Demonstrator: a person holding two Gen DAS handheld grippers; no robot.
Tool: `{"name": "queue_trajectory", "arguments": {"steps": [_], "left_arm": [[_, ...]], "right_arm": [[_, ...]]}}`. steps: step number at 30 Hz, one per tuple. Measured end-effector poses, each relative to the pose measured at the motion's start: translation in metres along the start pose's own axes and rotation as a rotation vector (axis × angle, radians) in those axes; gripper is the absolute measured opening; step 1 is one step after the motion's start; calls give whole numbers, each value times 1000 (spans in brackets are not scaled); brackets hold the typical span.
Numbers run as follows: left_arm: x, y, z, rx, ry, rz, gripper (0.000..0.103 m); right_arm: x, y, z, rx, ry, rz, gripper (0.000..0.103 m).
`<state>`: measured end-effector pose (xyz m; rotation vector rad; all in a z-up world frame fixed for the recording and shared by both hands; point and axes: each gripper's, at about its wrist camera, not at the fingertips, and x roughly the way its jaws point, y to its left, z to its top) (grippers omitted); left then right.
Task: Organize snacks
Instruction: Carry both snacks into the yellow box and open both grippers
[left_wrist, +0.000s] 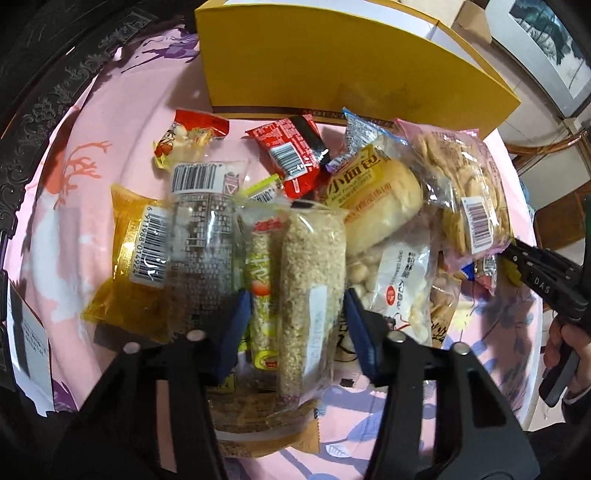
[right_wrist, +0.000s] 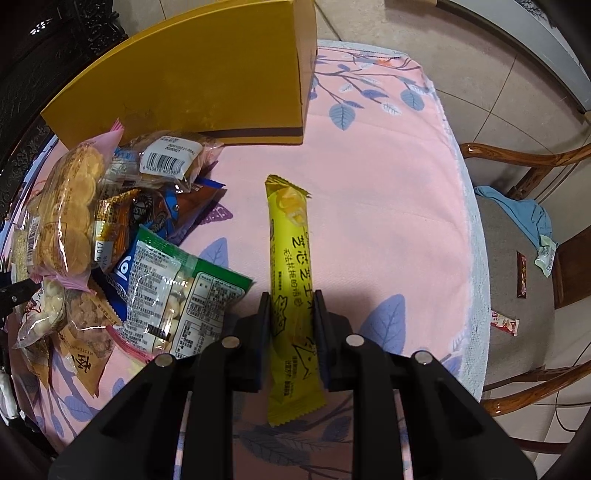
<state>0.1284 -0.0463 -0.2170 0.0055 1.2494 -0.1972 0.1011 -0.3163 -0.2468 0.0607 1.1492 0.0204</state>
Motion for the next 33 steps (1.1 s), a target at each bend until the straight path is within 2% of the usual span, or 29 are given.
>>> {"name": "queue_trajectory", "arguments": {"steps": [1, 3, 5, 9, 19, 26, 33], "left_arm": [[-2, 2, 0, -16, -4, -14, 43], [-7, 10, -1, -40, -13, -32, 31], [-11, 20, -3, -73, -15, -63, 30], [-18, 32, -8, -109, -35, -108, 29], [-36, 33, -13, -89, -104, -141, 29], [-63, 35, -15, -80, -167, -140, 29], [-100, 34, -4, -80, -245, -167, 29]], "right_arm": [[0, 0, 0, 3, 1, 2, 21], [-2, -3, -2, 22, -1, 11, 21], [-5, -7, -5, 40, -3, 13, 21], [-11, -15, -13, 76, 2, 29, 21], [-35, -15, -14, 120, -37, 44, 21], [-61, -10, -8, 114, -92, 59, 21], [-101, 2, 11, 91, -182, 94, 21]]}}
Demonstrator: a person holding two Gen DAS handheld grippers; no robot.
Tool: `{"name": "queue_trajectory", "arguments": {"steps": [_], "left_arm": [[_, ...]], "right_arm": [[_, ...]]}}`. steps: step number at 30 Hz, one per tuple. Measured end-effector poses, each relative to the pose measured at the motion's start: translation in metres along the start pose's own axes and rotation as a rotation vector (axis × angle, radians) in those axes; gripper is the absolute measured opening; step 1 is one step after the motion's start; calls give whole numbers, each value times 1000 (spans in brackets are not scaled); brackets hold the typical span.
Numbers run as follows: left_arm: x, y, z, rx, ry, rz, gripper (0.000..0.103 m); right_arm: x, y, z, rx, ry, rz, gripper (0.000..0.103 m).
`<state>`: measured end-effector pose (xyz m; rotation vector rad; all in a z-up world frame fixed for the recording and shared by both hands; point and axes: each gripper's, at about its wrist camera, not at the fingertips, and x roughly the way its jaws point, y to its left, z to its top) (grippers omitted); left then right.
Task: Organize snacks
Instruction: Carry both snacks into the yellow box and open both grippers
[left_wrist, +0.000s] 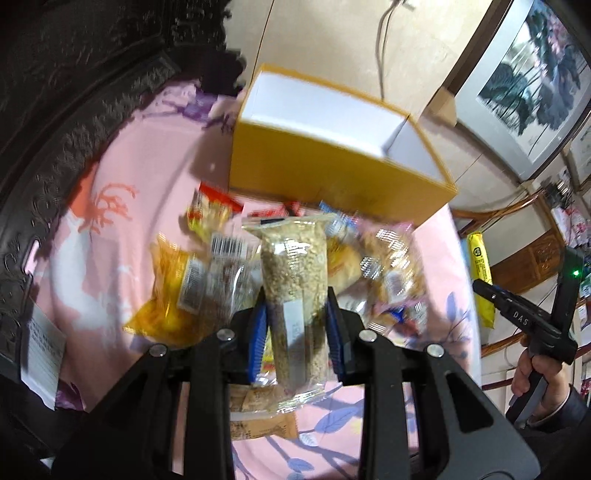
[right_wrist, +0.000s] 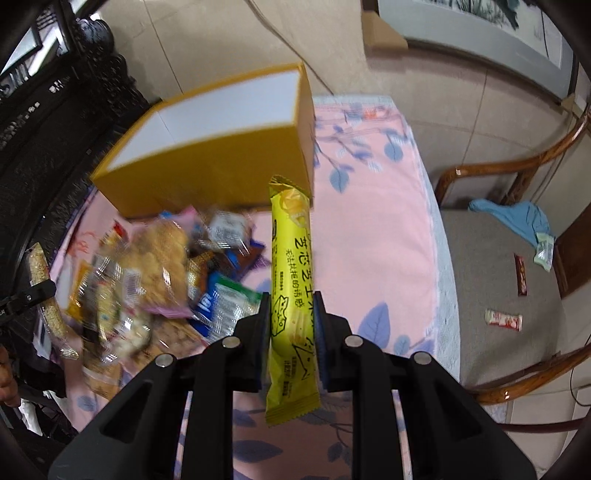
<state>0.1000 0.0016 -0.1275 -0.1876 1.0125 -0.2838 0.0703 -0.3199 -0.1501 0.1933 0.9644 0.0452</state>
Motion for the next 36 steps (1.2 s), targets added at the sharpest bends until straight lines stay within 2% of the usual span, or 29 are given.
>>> {"name": "queue_trajectory", "arguments": {"steps": [6, 11, 16, 22, 25, 29, 31, 32, 34, 36], "left_arm": [[-29, -20, 42, 27, -101, -61, 29], [-37, -52, 104, 87, -207, -118, 29], [-30, -81, 169, 134, -290, -156, 29], [11, -101, 230, 167, -287, -131, 29], [34, -106, 247, 181, -275, -95, 29], [46, -110, 256, 193, -263, -79, 30], [42, -110, 257, 182, -285, -67, 48], [38, -109, 257, 176, -304, -59, 65], [30, -111, 256, 187, -347, -37, 66], [25, -112, 257, 198, -351, -36, 66]], "right_arm": [[-27, 18, 39, -32, -105, 48, 21], [-31, 32, 90, -41, -181, 115, 21], [-27, 48, 141, -71, -249, 141, 21], [1, 61, 194, -82, -260, 129, 21], [13, 66, 210, -95, -261, 111, 21], [23, 70, 222, -112, -251, 100, 21], [27, 69, 226, -96, -243, 92, 22], [28, 68, 227, -87, -240, 100, 23], [27, 68, 228, -80, -245, 95, 23], [26, 68, 229, -80, -245, 91, 23]]}}
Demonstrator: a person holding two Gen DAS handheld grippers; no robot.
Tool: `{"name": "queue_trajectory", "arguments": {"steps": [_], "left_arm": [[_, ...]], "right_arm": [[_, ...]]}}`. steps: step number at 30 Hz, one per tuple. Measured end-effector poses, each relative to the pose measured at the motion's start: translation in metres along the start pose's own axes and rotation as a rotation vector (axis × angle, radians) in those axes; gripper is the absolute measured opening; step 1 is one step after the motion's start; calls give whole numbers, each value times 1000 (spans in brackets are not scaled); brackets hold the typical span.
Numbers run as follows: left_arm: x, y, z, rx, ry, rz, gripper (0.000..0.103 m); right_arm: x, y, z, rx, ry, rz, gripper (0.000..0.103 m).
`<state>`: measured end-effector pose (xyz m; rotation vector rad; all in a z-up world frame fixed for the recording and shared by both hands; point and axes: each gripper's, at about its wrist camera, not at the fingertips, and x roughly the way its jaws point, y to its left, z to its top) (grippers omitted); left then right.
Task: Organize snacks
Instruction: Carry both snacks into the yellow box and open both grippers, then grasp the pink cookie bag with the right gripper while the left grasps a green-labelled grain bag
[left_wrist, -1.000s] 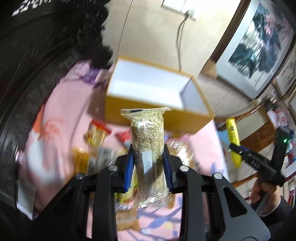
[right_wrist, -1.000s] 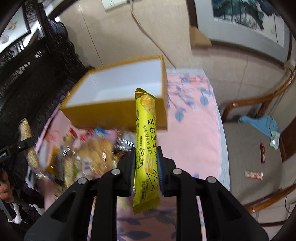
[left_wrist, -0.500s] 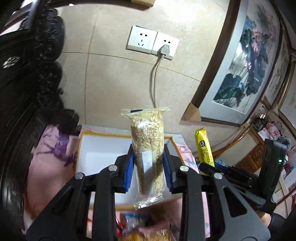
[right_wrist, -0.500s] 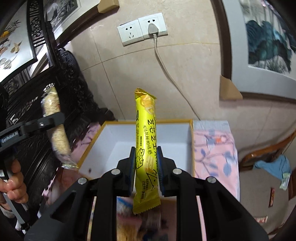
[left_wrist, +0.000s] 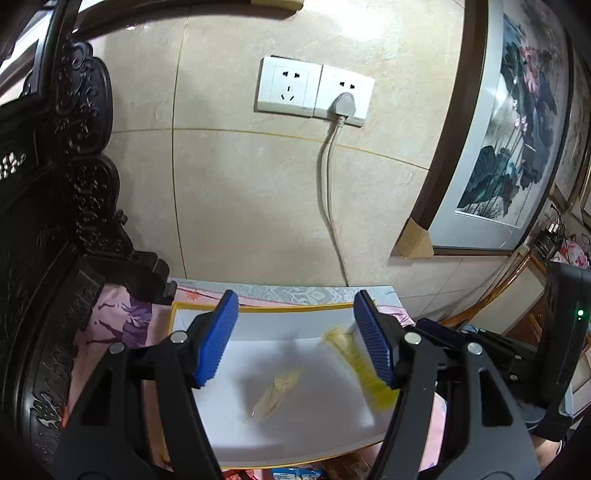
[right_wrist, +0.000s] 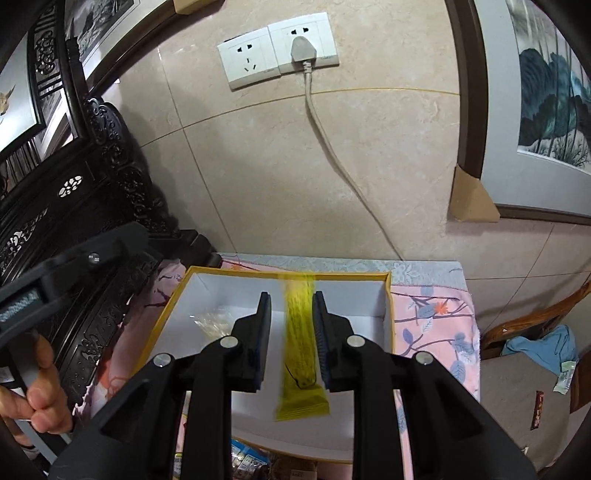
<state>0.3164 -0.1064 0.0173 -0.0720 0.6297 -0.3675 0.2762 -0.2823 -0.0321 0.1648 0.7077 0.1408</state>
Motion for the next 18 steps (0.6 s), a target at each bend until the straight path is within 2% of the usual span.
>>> {"name": "queue_trajectory", "arguments": {"steps": [3, 4, 5, 6, 7, 9, 13, 16, 18], "left_arm": [[-7, 1, 0, -8, 0, -1, 69], [-12, 1, -1, -11, 1, 2, 72], [-17, 1, -3, -13, -1, 8, 82], [-24, 1, -6, -12, -7, 18, 89], [-33, 0, -11, -10, -23, 28, 91], [-51, 0, -23, 0, -40, 32, 95], [-78, 6, -53, -3, -34, 60, 100], [-94, 17, -86, -4, 2, 88, 101], [-103, 26, -107, -15, 30, 113, 101]], "right_arm": [[-7, 3, -2, -2, 0, 8, 23], [-10, 4, -3, -2, -1, 14, 23], [-15, 5, -5, 0, -3, 21, 24], [-22, 7, -9, 2, -9, 29, 29], [-29, 8, -15, 2, -14, 33, 33], [-42, 9, -29, 4, -20, 26, 54], [-61, 10, -65, -13, 1, 15, 60], [-67, 3, -103, 17, 75, 29, 66], [-67, -3, -131, 56, 139, 22, 75]]}}
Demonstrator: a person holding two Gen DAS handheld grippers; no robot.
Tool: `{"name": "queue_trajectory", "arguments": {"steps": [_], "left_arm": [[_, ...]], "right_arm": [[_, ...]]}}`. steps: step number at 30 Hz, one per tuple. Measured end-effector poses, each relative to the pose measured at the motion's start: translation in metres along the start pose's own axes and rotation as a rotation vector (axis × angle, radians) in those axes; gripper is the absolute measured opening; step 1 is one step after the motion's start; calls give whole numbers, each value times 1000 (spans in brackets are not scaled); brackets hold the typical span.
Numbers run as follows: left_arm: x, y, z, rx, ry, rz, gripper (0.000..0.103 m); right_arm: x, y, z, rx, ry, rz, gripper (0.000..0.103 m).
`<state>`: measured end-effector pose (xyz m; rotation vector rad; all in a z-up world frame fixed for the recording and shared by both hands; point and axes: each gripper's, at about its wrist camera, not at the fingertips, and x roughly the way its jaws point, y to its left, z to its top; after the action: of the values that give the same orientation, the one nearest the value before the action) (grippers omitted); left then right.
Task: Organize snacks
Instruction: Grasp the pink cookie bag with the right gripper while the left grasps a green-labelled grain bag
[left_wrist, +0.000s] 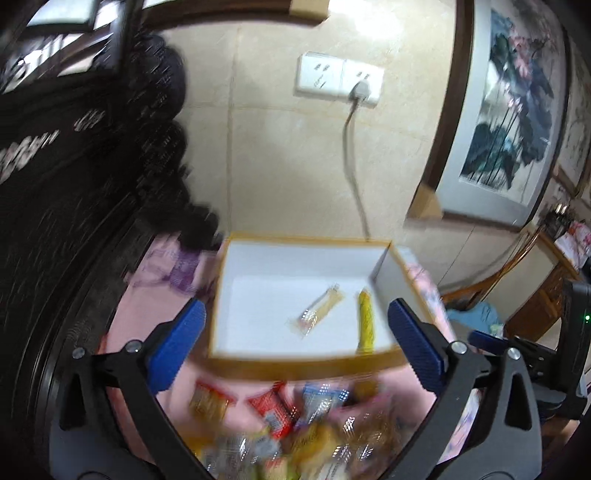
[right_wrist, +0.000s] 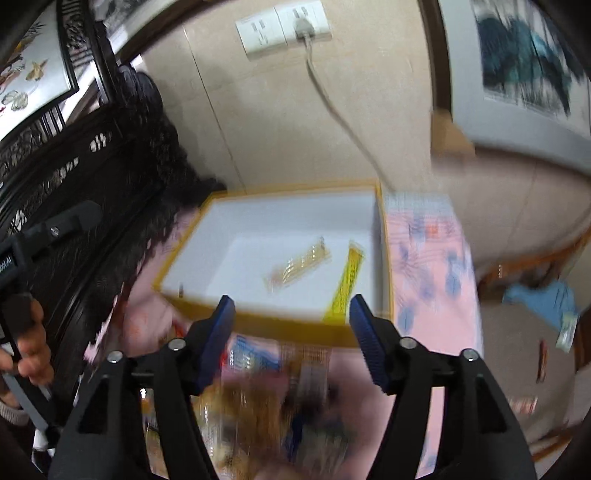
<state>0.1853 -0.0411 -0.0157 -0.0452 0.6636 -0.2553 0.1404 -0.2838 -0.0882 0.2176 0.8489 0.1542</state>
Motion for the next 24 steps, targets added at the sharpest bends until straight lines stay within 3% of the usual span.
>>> {"name": "queue_trajectory", "arguments": {"steps": [5, 8, 10, 14, 19, 24], "left_arm": [[-15, 30, -63, -29, 103, 67, 101], [-23, 46, -98, -46, 166, 117, 101], [-31, 56, -117, -79, 200, 129, 101], [-48, 67, -140, -120, 195, 147, 101], [-56, 77, -151, -139, 216, 177, 101], [-54, 91, -156, -185, 233, 184, 101]], "right_arm": [[18, 6, -53, 91, 149, -100, 80], [30, 26, -70, 41, 181, -24, 90], [32, 39, -75, -13, 164, -7, 90], [44, 54, -73, -78, 129, -82, 90], [78, 58, -72, -105, 258, -94, 90], [96, 64, -83, -170, 317, -131, 88]]}}
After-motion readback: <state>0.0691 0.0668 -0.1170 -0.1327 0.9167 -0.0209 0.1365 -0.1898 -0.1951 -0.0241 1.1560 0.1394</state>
